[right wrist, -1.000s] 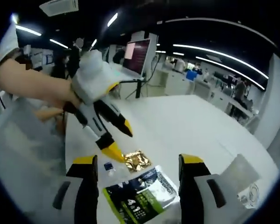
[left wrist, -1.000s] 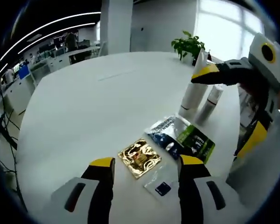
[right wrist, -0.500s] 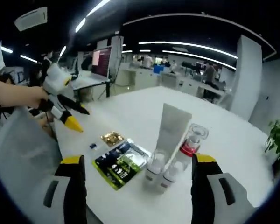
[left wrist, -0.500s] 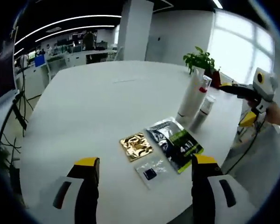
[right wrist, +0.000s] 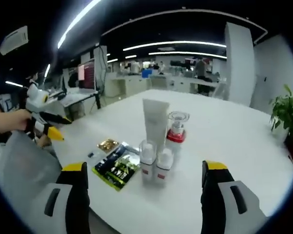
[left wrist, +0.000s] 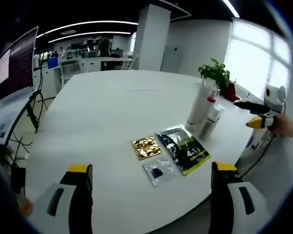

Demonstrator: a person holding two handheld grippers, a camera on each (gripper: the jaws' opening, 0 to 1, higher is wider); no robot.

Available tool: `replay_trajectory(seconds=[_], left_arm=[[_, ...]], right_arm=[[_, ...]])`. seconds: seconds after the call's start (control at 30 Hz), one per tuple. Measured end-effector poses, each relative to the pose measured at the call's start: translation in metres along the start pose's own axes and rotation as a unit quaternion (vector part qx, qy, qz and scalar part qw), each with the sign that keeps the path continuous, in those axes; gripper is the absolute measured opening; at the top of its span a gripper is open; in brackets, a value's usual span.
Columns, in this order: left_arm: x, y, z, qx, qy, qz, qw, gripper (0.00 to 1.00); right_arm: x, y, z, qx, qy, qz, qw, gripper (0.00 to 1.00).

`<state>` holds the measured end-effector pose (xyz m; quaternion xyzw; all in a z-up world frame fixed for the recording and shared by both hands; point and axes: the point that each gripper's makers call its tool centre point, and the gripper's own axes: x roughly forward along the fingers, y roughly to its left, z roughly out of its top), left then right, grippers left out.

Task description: Arrange the skincare products in the storage area until every visible bottle or jar stands upright without overlapping.

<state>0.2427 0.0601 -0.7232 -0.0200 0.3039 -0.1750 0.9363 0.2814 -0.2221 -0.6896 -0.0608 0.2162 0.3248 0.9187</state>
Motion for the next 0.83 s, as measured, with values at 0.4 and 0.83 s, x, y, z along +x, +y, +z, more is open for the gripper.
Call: replay_trajectory(seconds=[0.4,0.83], left_arm=[[0.007,-0.003,-0.005,0.020,0.016,-0.010,0.9996,0.99],[0.010,0.000,-0.015,0.040,0.037,-0.011,0.9984,0.98]], right_arm=[[0.006,0.008,-0.007,-0.004,0.017,0.017,0.9997,0.95],[0.008,0.009,-0.012,0.001,0.025,0.018,0.9995,0.93]])
